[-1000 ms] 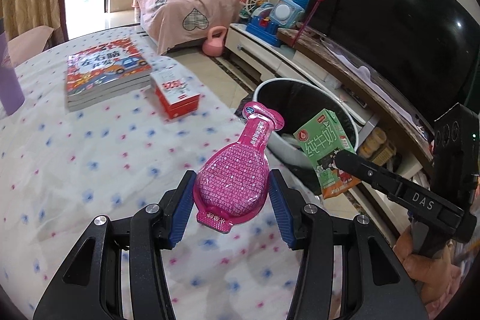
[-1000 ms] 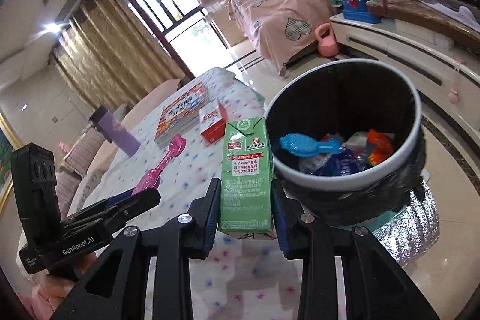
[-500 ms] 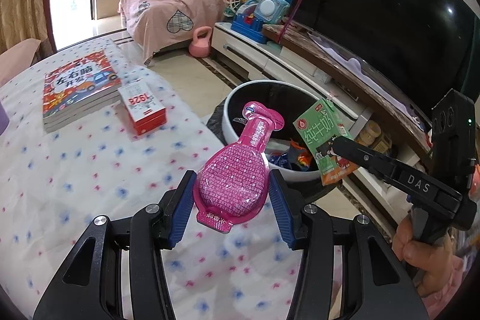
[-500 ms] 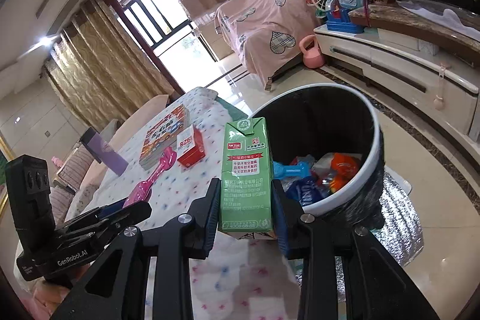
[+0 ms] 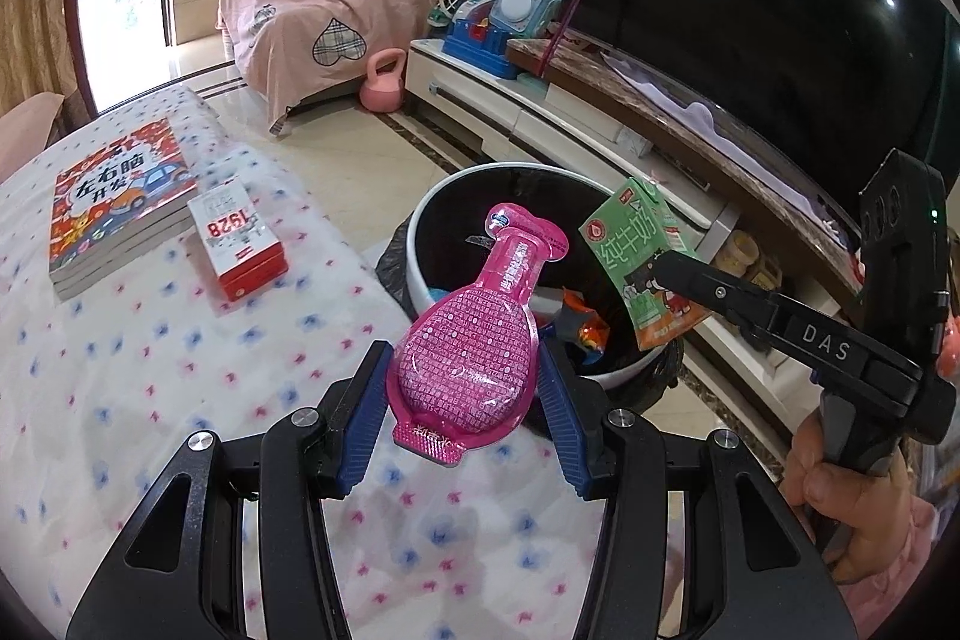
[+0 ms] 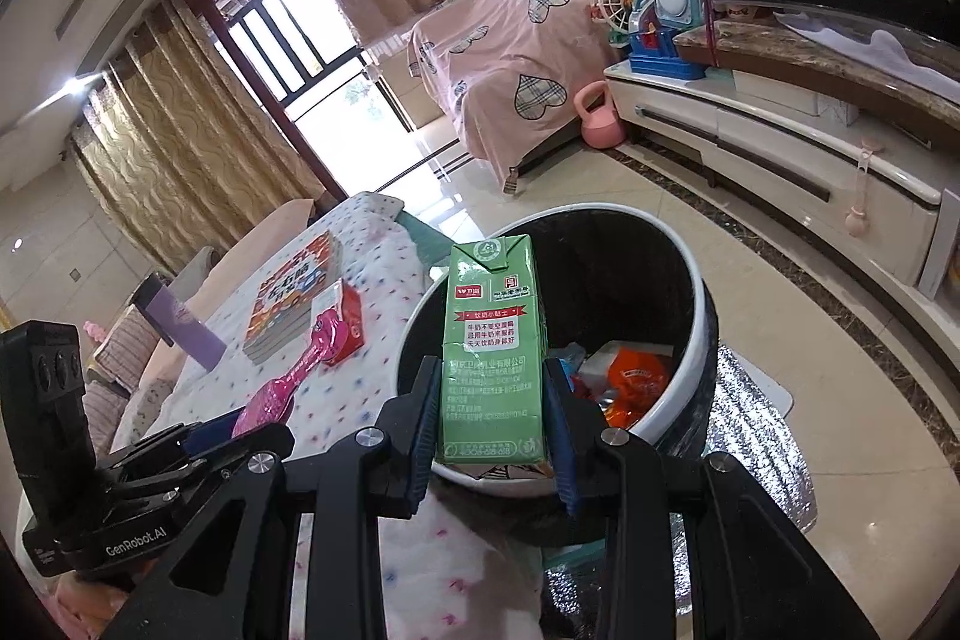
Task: Collect trash
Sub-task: 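Carry pink candy and milk carton over the bin and open both tools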
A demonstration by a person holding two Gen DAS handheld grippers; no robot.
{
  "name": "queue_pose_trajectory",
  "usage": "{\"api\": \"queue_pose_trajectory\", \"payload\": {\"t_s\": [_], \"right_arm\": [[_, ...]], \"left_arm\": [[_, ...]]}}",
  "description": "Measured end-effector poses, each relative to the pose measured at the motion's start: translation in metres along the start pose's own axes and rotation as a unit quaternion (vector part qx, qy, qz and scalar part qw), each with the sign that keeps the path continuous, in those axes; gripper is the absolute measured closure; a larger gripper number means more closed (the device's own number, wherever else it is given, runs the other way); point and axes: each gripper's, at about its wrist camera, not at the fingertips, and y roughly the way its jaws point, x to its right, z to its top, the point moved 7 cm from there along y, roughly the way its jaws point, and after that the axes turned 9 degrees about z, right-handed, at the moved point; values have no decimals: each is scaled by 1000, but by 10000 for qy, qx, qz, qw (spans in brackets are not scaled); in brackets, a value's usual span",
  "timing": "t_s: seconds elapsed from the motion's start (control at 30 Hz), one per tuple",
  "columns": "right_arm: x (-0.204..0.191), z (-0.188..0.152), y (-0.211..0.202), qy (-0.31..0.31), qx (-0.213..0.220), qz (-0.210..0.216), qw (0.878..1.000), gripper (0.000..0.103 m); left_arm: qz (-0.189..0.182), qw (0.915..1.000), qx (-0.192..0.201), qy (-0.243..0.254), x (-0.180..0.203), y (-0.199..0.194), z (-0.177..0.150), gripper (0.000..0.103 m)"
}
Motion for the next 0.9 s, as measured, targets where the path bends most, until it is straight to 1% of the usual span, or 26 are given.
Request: {"api": "queue_pose_trajectory", "payload": {"t_s": [0.57,0.9], "right_arm": [[20,17,6,62,-37,-129,9999,70],[31,23,18,113,-147,-252,9995,70]], "left_arm": [[21,9998,-57,200,18,25,22,55],[81,9995,-139,267,24,38,28,55]]}}
